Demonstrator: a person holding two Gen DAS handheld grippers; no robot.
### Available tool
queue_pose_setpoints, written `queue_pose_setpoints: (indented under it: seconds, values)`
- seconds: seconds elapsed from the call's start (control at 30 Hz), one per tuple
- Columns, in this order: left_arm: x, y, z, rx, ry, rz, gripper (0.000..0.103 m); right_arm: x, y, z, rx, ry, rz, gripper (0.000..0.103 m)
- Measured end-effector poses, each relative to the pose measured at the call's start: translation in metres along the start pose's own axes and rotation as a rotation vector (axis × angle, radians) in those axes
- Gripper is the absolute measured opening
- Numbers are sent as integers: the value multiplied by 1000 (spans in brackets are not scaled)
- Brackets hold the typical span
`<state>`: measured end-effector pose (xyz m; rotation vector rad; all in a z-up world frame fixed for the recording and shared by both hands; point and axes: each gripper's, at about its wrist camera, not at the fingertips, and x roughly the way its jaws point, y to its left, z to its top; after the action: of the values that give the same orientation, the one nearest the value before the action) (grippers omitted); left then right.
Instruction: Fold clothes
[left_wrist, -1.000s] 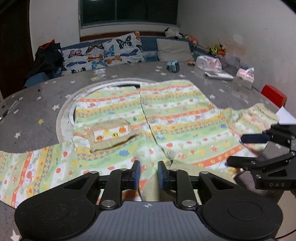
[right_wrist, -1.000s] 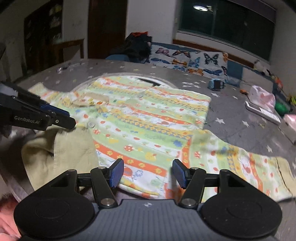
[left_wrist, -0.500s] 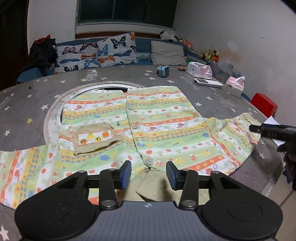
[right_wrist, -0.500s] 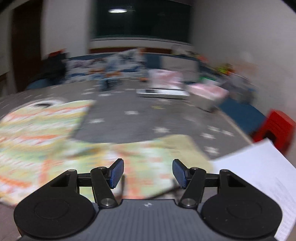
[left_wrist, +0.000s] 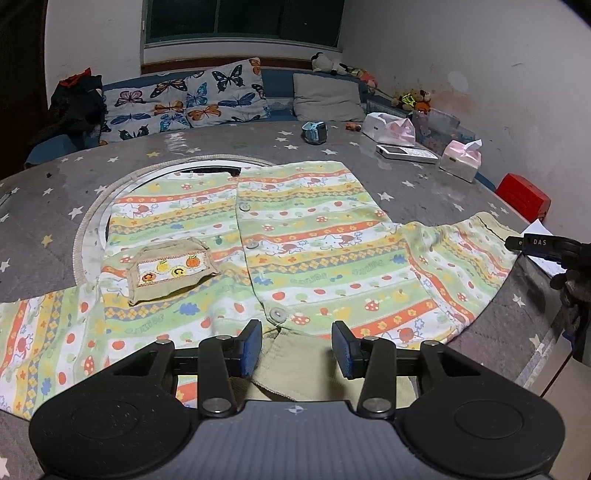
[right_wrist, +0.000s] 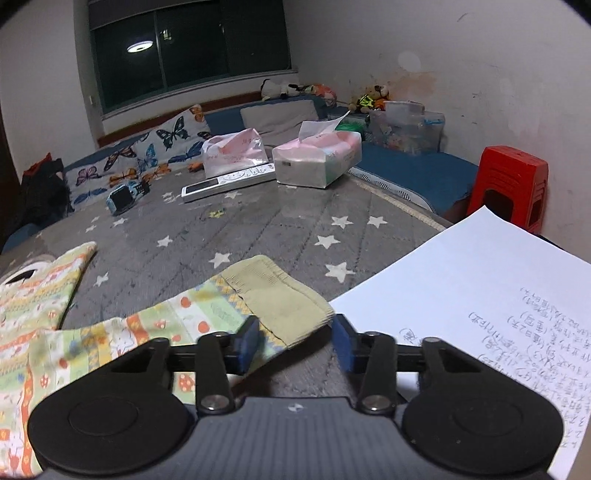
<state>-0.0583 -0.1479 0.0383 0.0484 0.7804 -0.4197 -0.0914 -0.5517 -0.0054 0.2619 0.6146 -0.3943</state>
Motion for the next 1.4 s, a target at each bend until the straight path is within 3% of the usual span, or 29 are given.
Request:
queue_pose_setpoints:
  seconds: [0.03,0.1,0.2,0.47,0.73,0.93,1.33,1.4]
  values:
    - [0,1,0,-2,1,2,45,1,1,0,-3,-3,0,28]
    - [1,2,0,-7,3,7,45,1,3,0,-6,-7,8,12]
    - [0,4,0,-11,3,8,45,-2,9,4,0,-20,36,7]
    - [-2,10,-1,-26,-8,7,46,-45,48,30,-59,-95,210,6]
    - [-12,21,-7,-47,-31,7,46,-92,137,58,-183,-120,527,6]
    - [-22,40,-14,-85,-44,32,47,-110,210,54,-302,-94,710,6]
    - [-34,71,-26,-163,-51,77,47,-99,310,2,-515,71,843,7]
    - [-34,73,-26,-171,-50,80,48,-99,315,-4,-535,90,858,14]
